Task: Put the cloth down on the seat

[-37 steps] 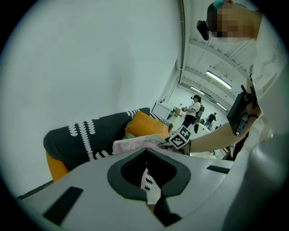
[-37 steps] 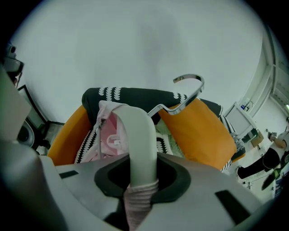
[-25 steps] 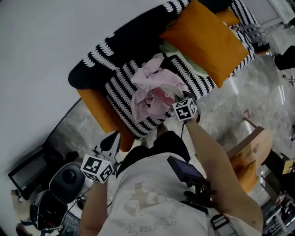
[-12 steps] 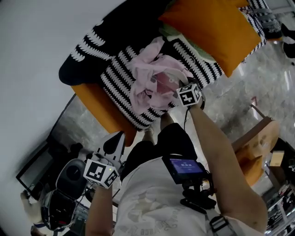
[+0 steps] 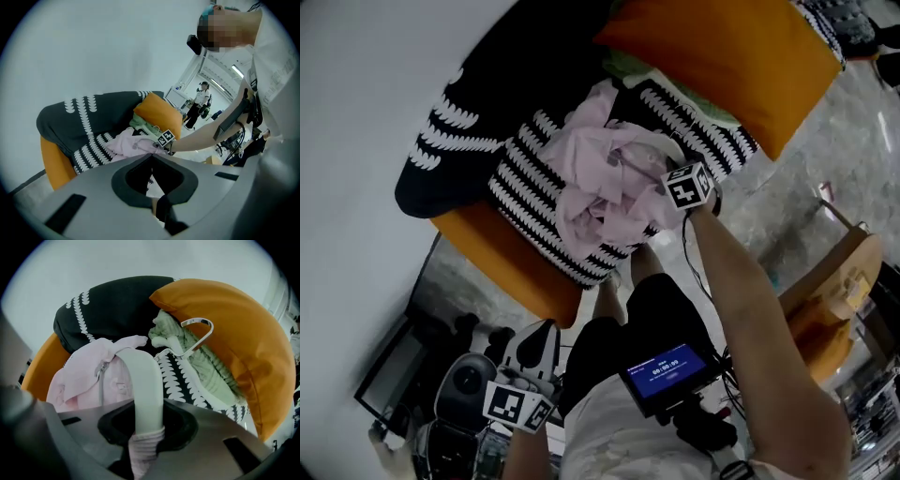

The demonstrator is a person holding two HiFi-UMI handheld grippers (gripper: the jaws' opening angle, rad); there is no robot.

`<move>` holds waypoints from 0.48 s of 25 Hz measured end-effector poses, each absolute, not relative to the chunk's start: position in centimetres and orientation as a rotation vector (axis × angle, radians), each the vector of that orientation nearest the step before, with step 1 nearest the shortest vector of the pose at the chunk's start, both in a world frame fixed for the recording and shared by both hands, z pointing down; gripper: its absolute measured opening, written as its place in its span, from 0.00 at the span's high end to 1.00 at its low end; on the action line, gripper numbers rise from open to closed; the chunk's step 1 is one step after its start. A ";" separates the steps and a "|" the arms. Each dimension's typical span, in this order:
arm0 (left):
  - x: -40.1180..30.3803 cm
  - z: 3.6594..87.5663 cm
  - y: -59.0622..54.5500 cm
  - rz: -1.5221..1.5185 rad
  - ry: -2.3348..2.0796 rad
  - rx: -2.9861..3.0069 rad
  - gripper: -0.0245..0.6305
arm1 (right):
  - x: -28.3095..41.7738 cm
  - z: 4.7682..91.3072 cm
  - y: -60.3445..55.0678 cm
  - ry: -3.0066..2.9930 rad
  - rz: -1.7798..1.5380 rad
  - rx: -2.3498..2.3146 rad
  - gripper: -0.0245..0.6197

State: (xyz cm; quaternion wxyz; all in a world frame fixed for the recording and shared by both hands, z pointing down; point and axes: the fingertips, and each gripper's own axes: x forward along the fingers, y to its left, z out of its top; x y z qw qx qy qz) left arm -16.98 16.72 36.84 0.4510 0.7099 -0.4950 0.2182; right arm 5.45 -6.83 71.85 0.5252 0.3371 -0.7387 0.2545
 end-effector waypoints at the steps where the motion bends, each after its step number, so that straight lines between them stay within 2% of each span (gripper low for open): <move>1: -16.9 37.2 16.6 0.544 -1.222 1.745 0.95 | 5.5 72.8 -6.7 -1.767 0.623 0.808 0.80; 12: -17.6 38.0 14.2 0.532 -1.206 1.721 0.95 | 4.6 76.1 -8.8 -1.749 0.657 0.821 0.77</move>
